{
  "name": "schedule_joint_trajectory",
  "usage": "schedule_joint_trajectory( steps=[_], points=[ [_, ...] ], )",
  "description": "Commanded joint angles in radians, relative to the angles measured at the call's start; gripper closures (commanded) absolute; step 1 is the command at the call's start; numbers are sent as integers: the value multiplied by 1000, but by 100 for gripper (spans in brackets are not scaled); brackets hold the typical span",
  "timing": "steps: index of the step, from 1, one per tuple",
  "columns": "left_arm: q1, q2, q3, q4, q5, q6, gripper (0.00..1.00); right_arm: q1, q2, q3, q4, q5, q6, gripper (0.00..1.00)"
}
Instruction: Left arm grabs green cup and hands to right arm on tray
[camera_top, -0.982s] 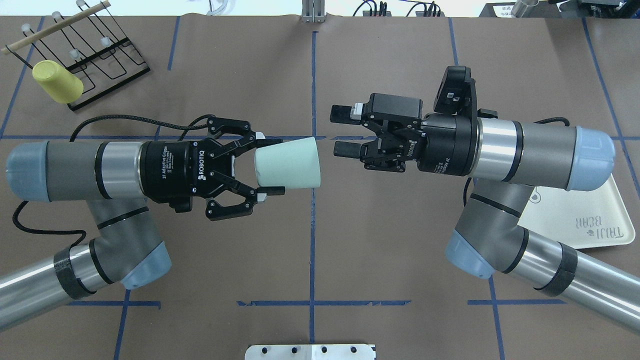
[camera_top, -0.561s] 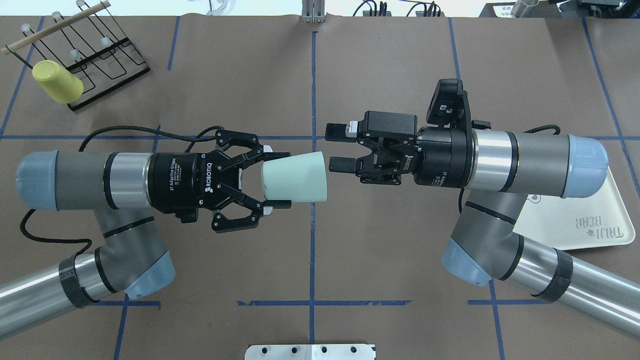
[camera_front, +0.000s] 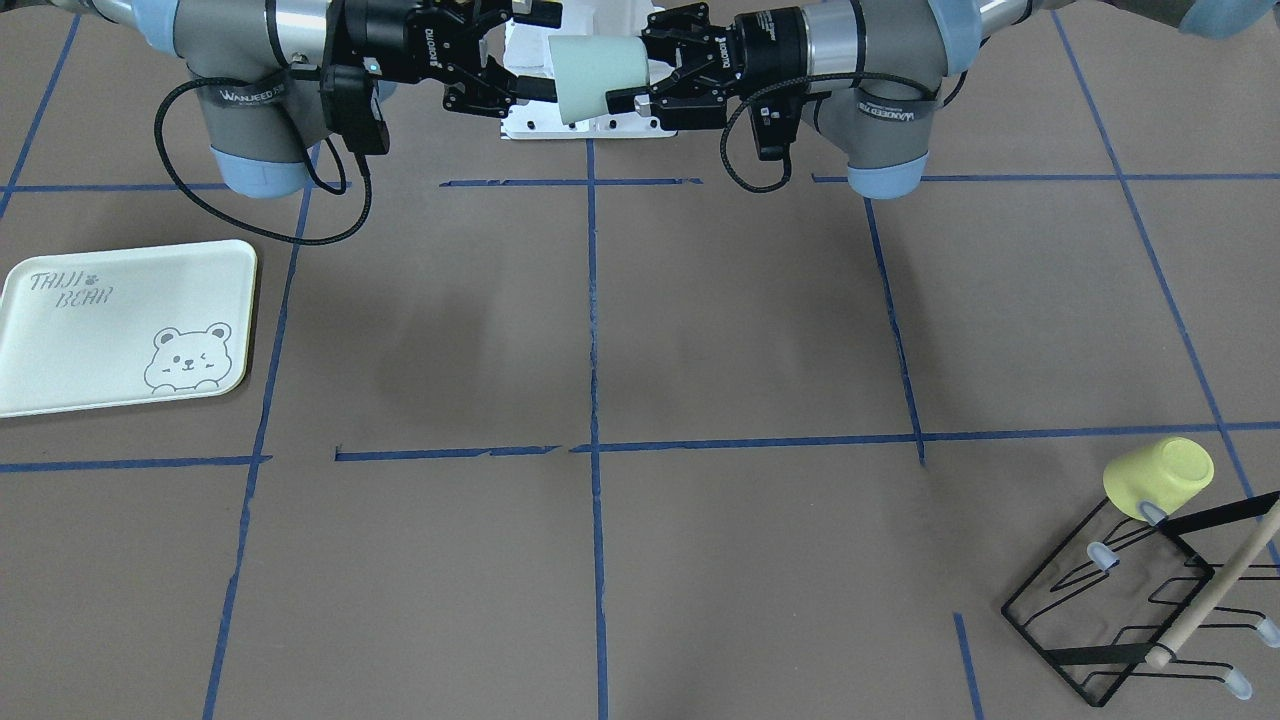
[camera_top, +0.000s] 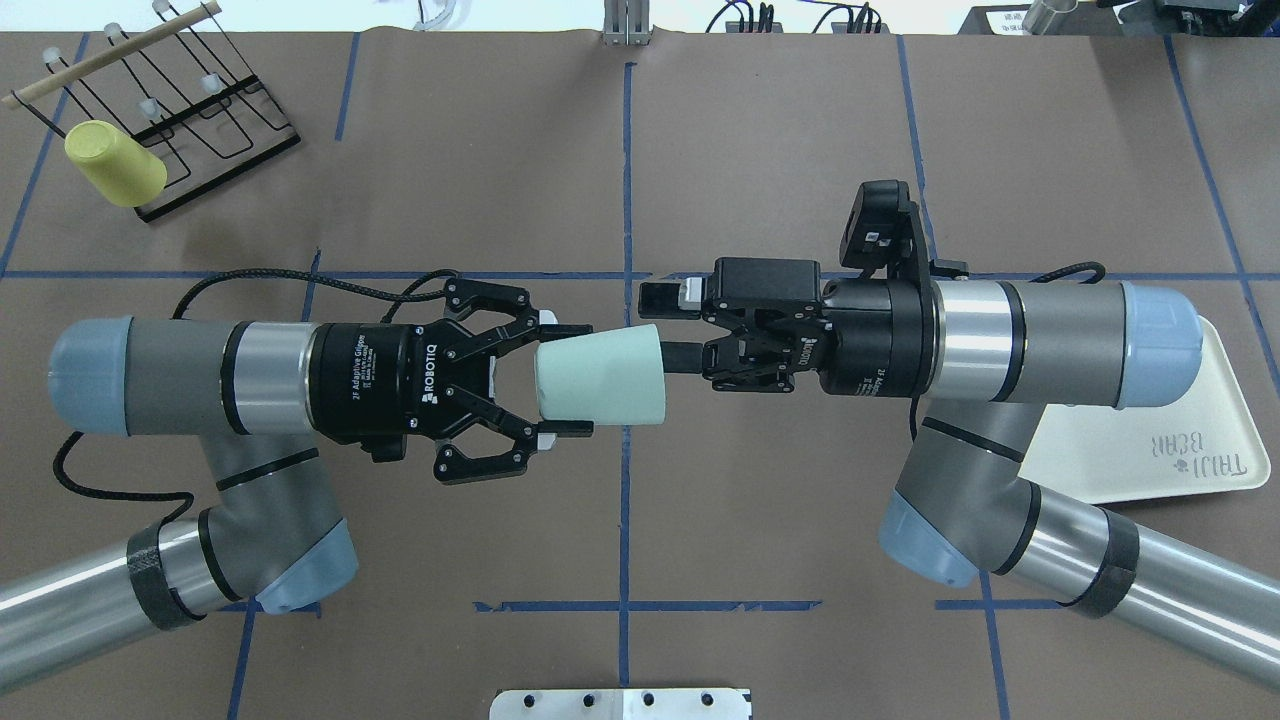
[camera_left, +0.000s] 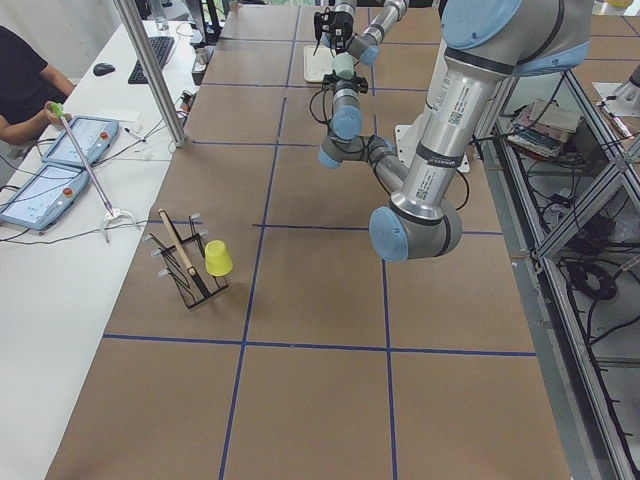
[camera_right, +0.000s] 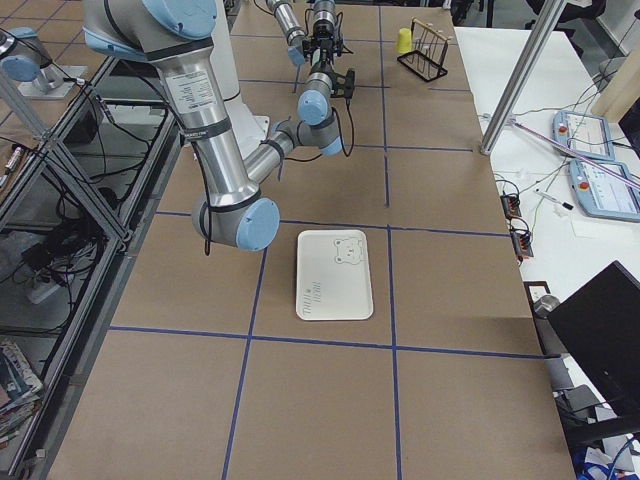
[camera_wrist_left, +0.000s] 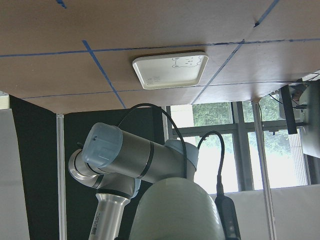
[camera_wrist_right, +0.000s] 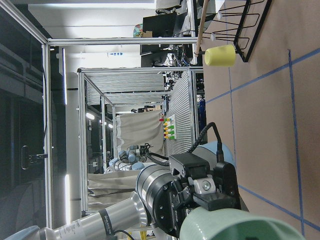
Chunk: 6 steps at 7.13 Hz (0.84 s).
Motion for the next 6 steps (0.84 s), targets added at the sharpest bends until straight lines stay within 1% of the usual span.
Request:
schedule_joint_trajectory(
  steps=[1,2,3,4,5,6],
  points=[
    [5,-4,0,2,1,1,87,-10,0,0,2,0,-12,32],
    [5,-6,2,2,2,1,86,-13,0,2,2,0,-14,49],
    [5,-6,2,2,2,2,85,-13,2,2,2,0,-17,70],
    [5,-4,2,0,2,2,82,-15,2,2,2,0,-29,83],
    [5,-3,2,0,2,2,80,-19,0,2,2,-1,-37,91],
    [5,-1,2,-1,2,2,74,-19,0,2,2,-4,-37,97]
  ],
)
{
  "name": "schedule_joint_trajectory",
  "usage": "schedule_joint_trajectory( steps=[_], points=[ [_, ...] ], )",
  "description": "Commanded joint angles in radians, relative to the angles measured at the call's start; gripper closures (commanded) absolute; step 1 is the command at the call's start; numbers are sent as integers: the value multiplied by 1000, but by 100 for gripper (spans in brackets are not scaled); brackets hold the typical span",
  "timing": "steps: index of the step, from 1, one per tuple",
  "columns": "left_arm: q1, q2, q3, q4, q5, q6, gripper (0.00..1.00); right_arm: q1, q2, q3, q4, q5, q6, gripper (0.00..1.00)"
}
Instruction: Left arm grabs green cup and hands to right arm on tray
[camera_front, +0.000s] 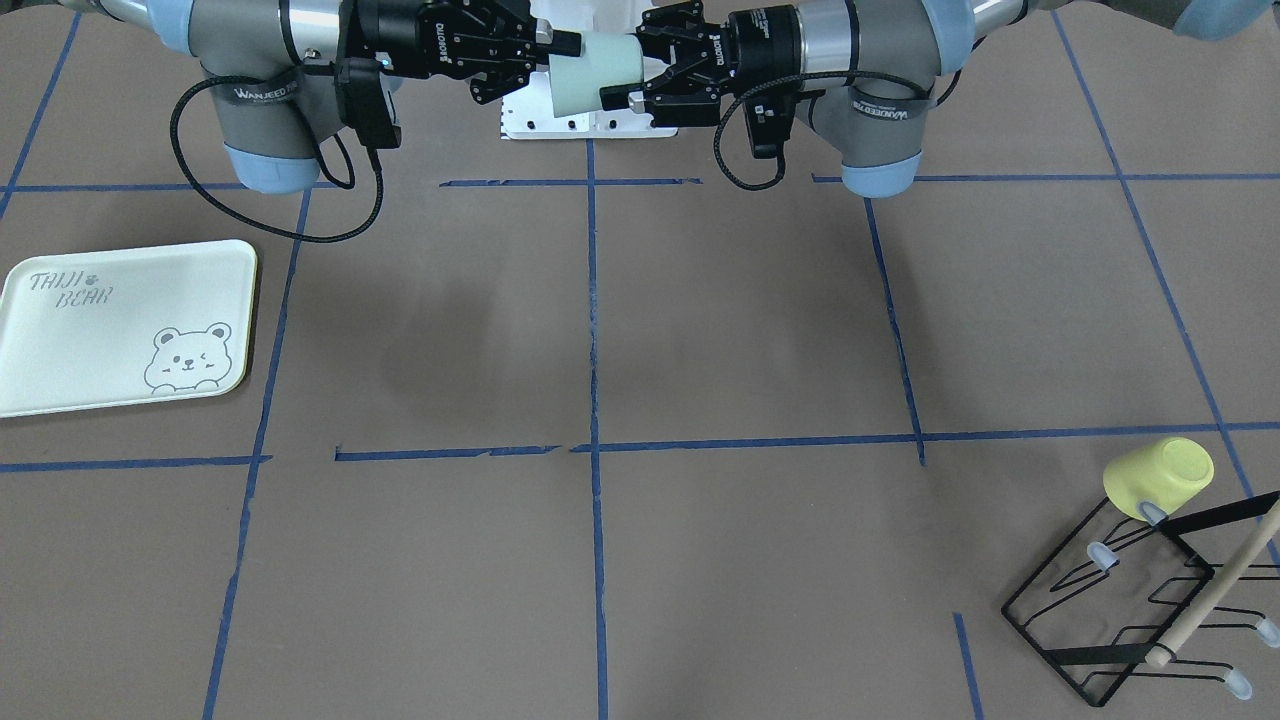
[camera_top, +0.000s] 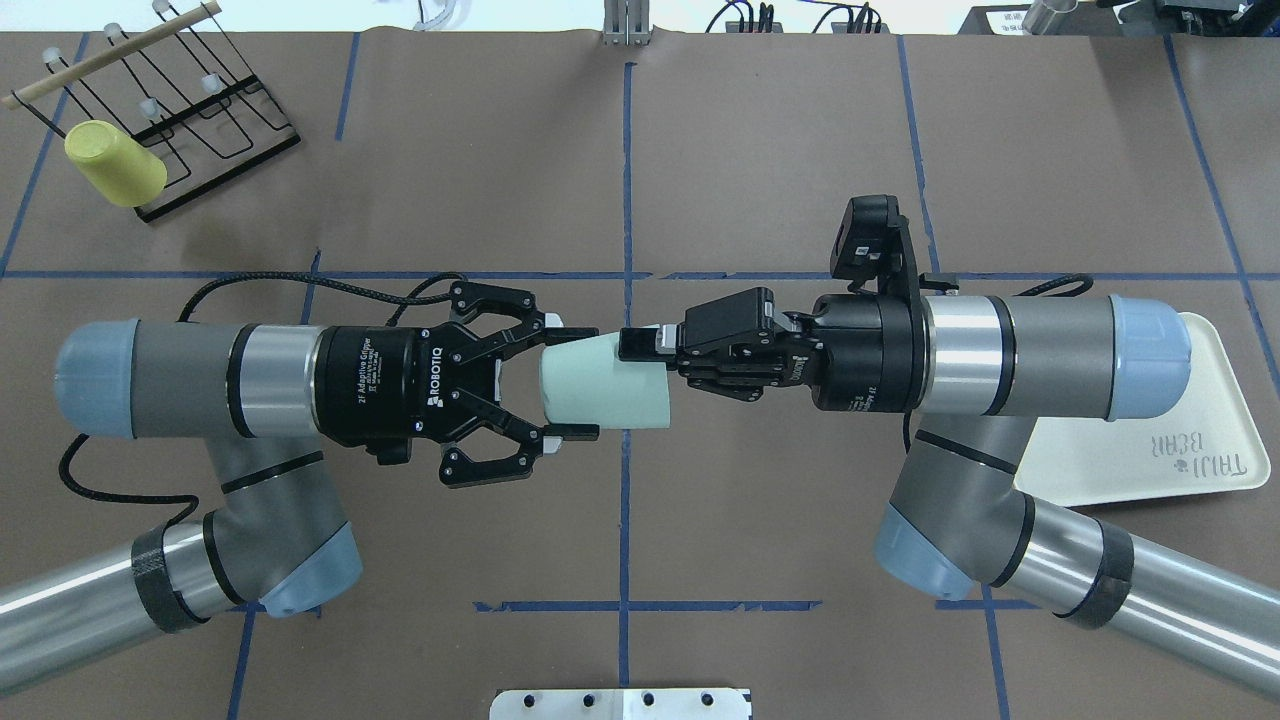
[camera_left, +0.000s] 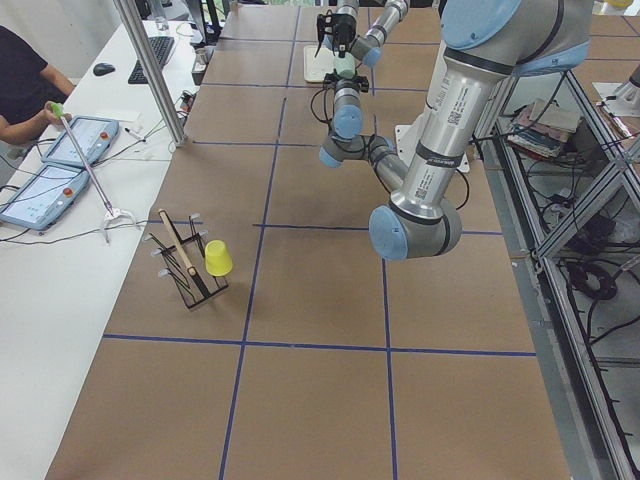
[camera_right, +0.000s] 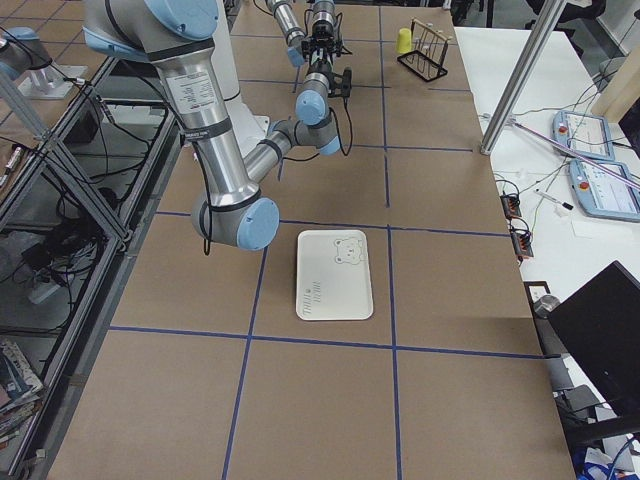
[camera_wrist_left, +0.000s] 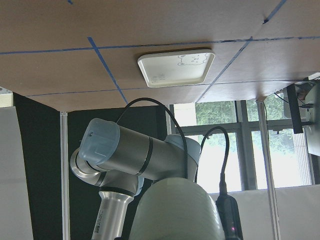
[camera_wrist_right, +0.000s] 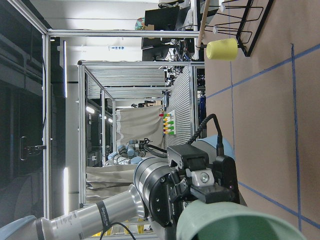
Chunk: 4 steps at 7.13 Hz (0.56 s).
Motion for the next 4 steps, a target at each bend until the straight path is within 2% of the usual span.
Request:
schedule_joint_trajectory(
  steps=[1,4],
  points=[
    [-1,2,-1,-1,0,0,1,-2,0,0,0,-4,-4,99],
    [-1,11,-14,3,0,2,0,-3,0,0,0,-4,-4,100]
  ],
)
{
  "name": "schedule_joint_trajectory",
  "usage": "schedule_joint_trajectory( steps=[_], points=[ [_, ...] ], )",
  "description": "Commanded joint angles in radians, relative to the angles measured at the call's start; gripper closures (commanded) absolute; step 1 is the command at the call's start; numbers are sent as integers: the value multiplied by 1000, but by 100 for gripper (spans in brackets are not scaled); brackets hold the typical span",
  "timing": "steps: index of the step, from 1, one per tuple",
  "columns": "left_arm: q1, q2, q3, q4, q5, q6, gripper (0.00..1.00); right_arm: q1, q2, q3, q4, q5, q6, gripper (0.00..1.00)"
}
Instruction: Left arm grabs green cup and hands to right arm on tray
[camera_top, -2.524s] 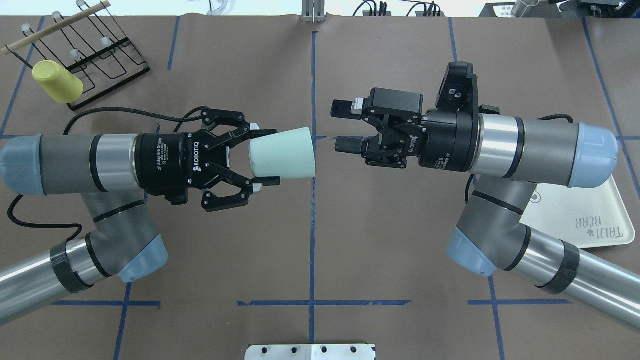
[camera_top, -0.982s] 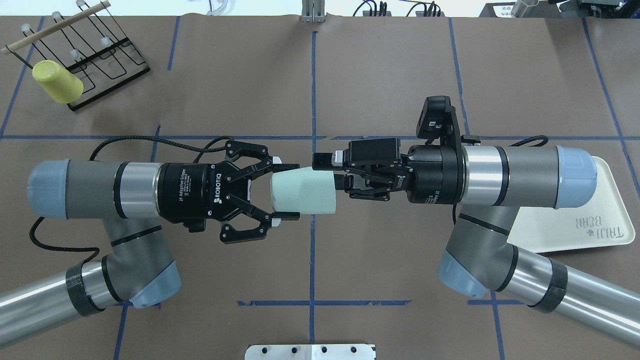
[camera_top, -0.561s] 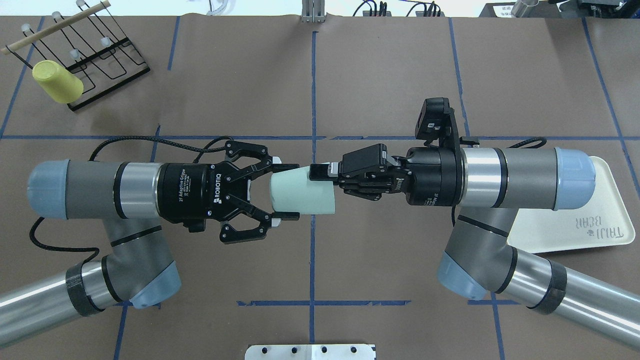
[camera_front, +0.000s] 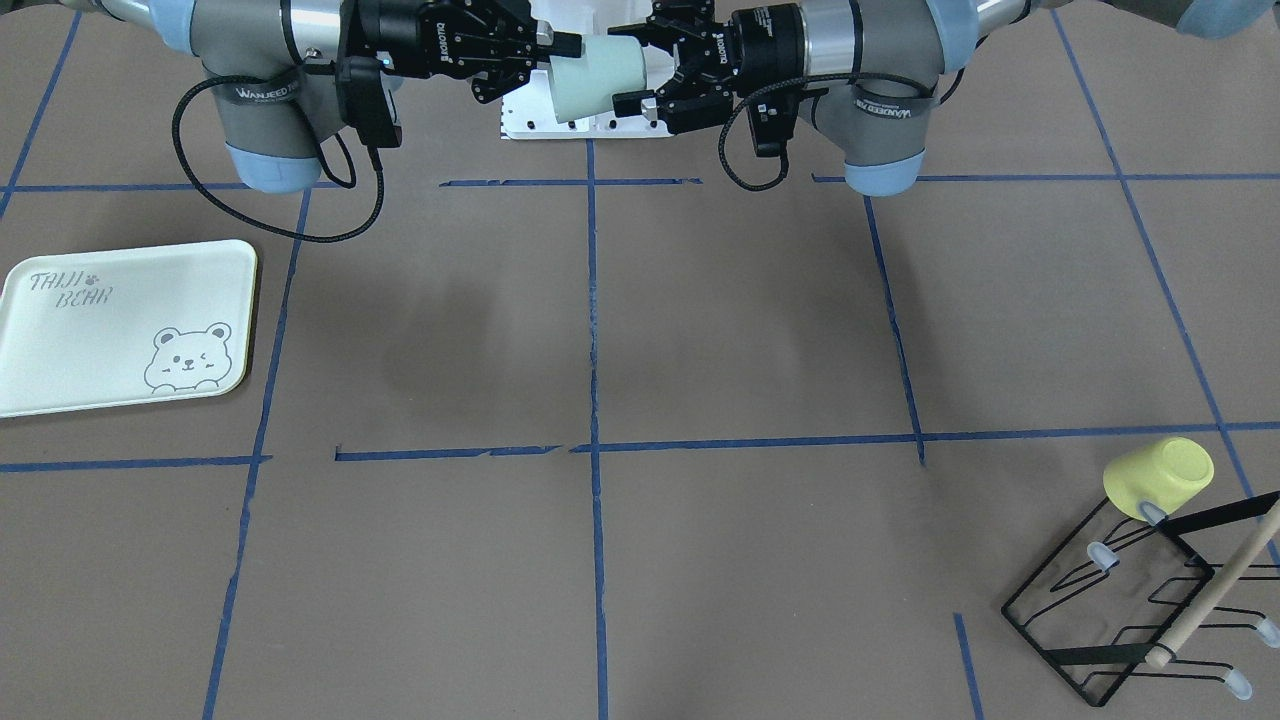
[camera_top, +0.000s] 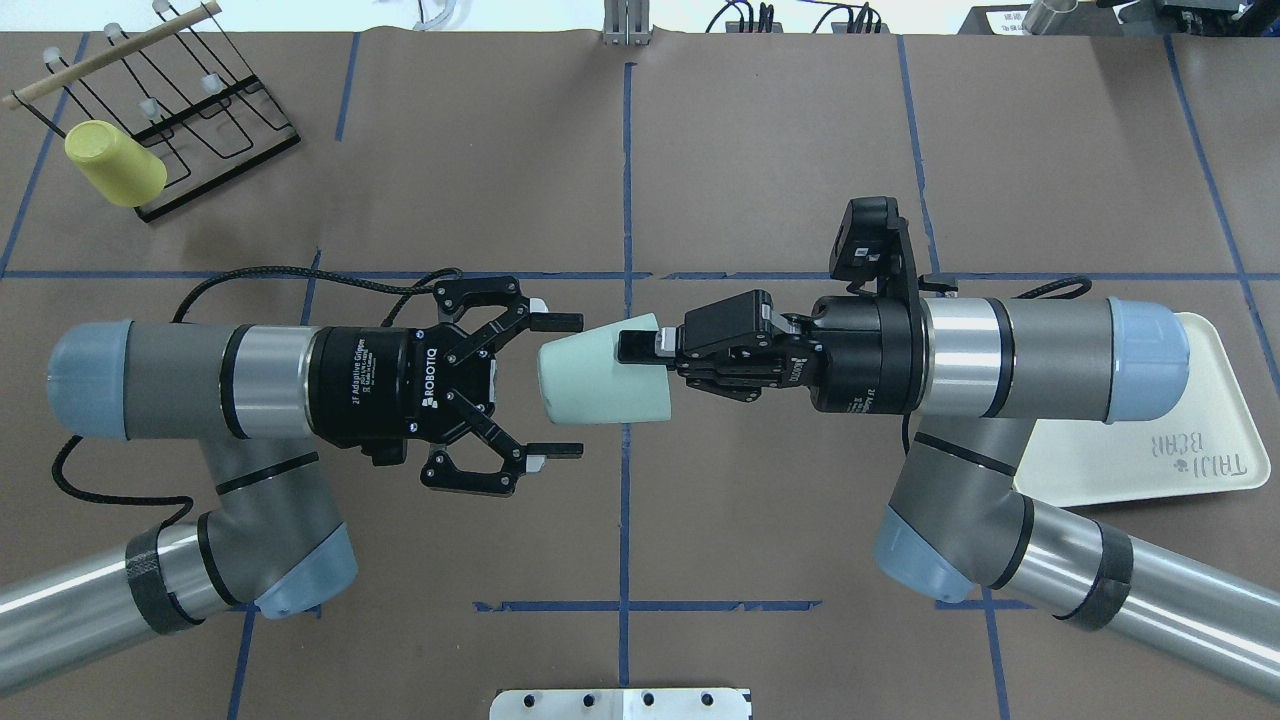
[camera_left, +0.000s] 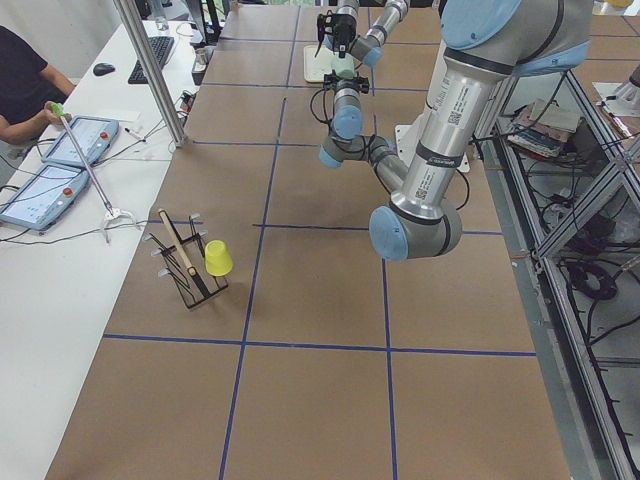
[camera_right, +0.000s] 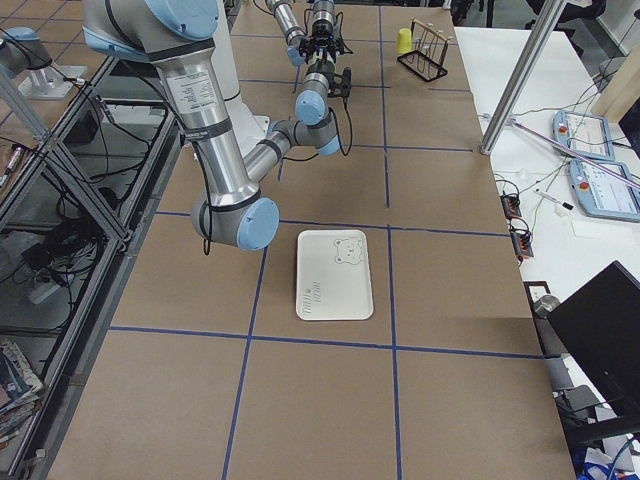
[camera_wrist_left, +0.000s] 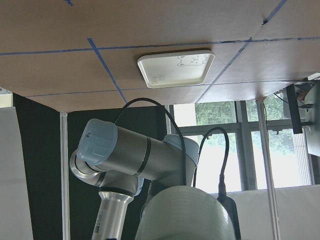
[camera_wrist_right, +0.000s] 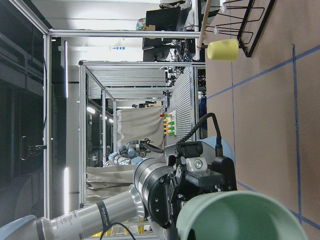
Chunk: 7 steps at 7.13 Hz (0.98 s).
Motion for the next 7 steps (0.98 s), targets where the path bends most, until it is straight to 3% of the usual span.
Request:
schedule_joint_trajectory(
  steps=[1,2,5,7],
  points=[
    [-3,6,-3,0,0,0,0,-1,-5,3,2,-3,1,100],
    [-5,13,-3,-2,0,0,0,-2,-12,15,-2,-38,11,100],
    [-17,36,-3,-5,-2,20,0,16,-191,29,48,-90,1,100],
    [-17,49,-3,-3,2,57,0,114,-340,37,44,-123,-12,100]
  ],
)
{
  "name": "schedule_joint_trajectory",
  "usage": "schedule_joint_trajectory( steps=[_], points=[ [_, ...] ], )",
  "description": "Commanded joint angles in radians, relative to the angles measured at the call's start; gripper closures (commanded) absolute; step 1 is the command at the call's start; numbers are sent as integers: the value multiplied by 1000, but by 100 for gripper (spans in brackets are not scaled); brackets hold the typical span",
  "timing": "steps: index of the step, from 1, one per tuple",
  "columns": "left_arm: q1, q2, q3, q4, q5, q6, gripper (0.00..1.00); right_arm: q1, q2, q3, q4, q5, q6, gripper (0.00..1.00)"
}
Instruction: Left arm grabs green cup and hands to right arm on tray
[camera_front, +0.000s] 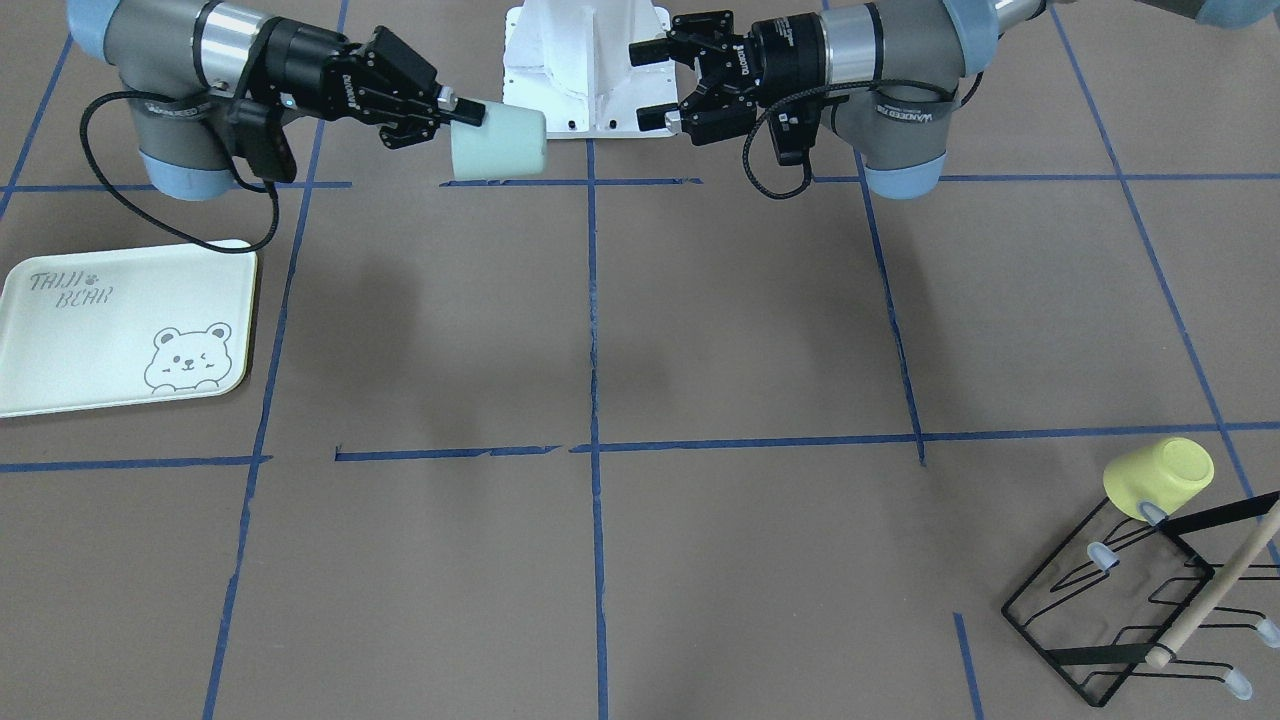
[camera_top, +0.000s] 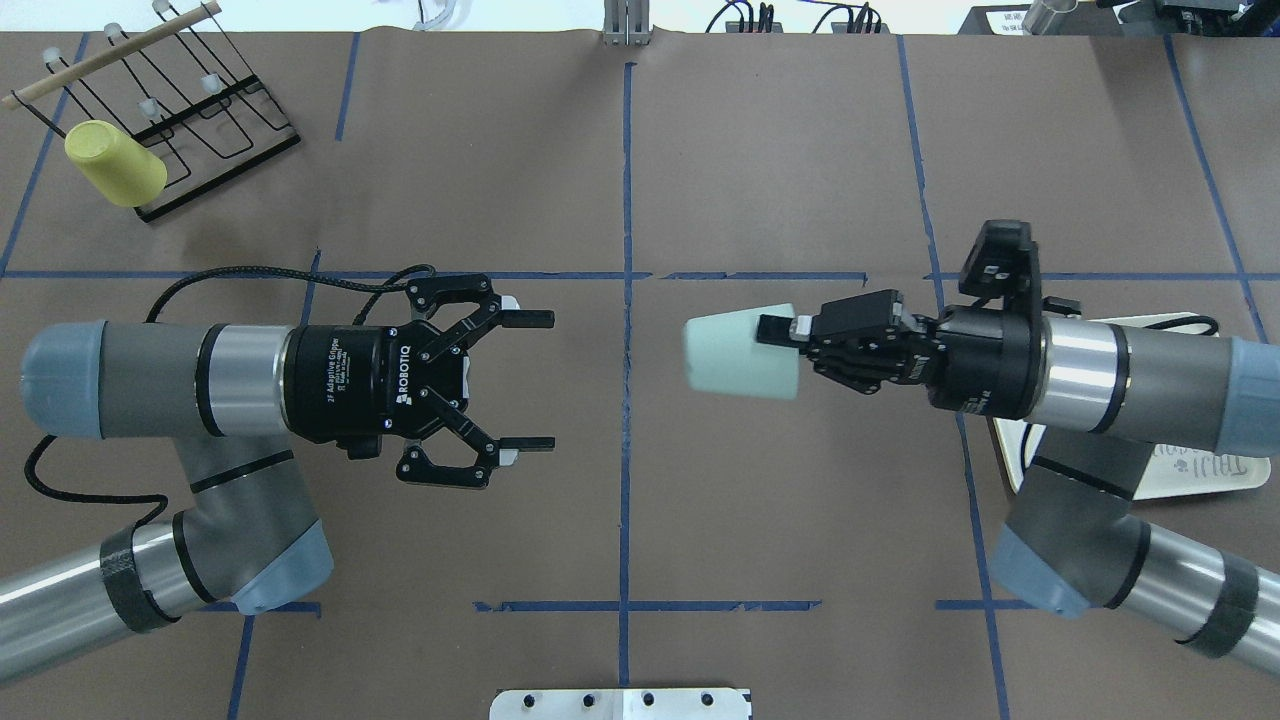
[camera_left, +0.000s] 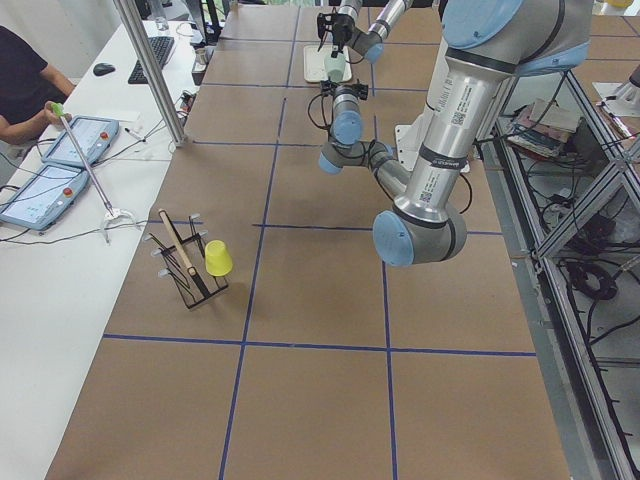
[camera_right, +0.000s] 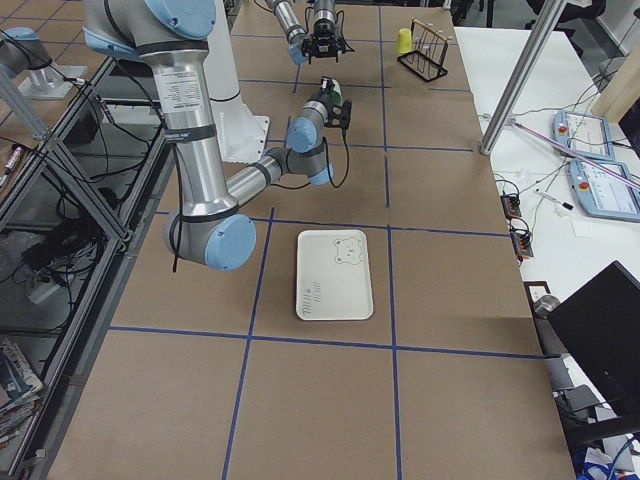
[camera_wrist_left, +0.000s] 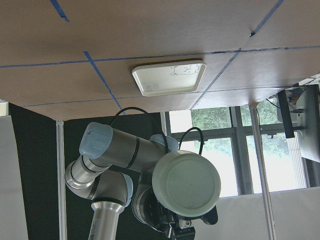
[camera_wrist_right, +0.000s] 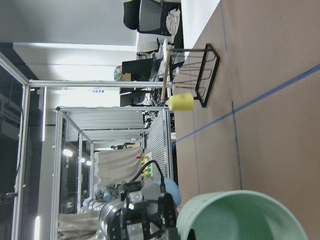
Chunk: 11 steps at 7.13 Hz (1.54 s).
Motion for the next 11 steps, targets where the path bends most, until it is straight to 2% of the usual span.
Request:
schedule_joint_trajectory(
  steps=[1,2,3,4,5,6,7,9,10,11],
  points=[
    [-8,5,2,1,2,111,0,125,-152,3,-14,-10,-13,99],
    [-16,8,2,9,-1,264,0,208,-207,-9,-67,5,-51,100],
    [-54,8,14,19,-6,332,0,306,-209,-7,-187,133,-174,100],
    [-114,25,20,61,-33,345,0,437,-203,2,-339,309,-332,100],
    [-168,21,18,145,-134,437,0,518,-212,5,-432,400,-455,100],
    [-194,17,9,240,-205,680,0,558,-221,8,-562,455,-620,100],
    [-208,20,-11,348,-209,851,0,572,-230,20,-693,467,-774,100],
    [-271,22,-44,565,-219,1051,0,543,-293,60,-964,467,-1084,100],
    [-282,24,-51,678,-221,1143,0,513,-301,89,-1112,467,-1164,100],
    [-285,25,-61,734,-219,1255,0,474,-304,156,-1293,467,-1198,100]
  ],
)
